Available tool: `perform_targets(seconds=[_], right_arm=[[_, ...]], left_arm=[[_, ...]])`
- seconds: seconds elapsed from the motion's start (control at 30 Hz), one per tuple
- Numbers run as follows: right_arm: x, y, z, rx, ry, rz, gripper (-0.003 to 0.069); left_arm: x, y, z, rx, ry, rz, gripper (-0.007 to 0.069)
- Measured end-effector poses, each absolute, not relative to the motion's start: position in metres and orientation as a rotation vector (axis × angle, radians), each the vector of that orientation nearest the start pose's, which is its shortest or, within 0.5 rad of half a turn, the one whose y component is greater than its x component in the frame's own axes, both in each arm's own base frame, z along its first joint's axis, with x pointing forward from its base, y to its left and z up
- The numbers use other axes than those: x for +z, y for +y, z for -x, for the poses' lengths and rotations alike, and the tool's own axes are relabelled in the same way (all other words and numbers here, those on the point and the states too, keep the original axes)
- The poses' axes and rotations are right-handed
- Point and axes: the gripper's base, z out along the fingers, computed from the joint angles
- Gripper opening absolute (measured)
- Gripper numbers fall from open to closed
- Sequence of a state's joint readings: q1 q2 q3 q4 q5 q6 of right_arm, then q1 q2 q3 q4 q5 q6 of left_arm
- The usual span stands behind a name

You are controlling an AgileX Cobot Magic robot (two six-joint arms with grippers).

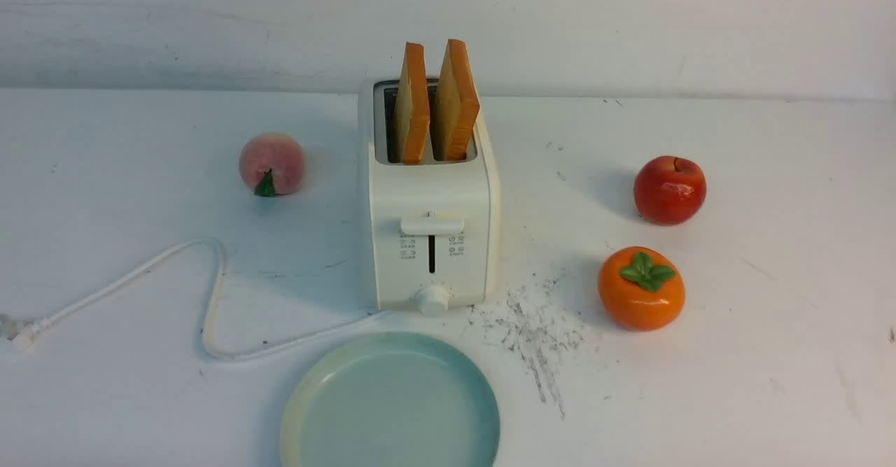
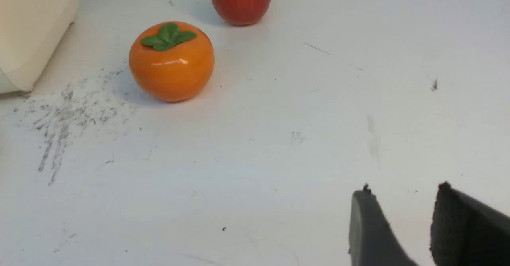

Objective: Take toasted bread from bread machine on white table place on plate.
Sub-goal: 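Reach for a toast slice standing in the toaster with the left gripper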

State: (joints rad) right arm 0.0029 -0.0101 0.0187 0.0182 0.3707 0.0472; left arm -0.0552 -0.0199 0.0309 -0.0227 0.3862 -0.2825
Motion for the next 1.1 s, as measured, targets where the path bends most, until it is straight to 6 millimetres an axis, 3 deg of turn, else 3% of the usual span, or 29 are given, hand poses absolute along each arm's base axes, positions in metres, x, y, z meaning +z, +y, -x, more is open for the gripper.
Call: perform_targets(seconds=[0.77, 0.9, 1.1], right_arm=[[0.174, 0.001, -0.053, 0.053, 1.862, -0.052, 0.0240], [0.174, 0.001, -0.053, 0.053, 1.862, -0.052, 0.0240], [0.175, 0.002, -0.053, 0.098, 1.853, -0.086, 0.0240]], left_arm=[[0.170, -0.003, -0.052, -0.232, 1.869, 0.213, 0.0238], [0.176, -0.003, -0.054, -0.249, 1.796, 0.221, 0.0238], [0.198, -0.004, -0.056, -0.506, 1.528, 0.406, 0.0238]])
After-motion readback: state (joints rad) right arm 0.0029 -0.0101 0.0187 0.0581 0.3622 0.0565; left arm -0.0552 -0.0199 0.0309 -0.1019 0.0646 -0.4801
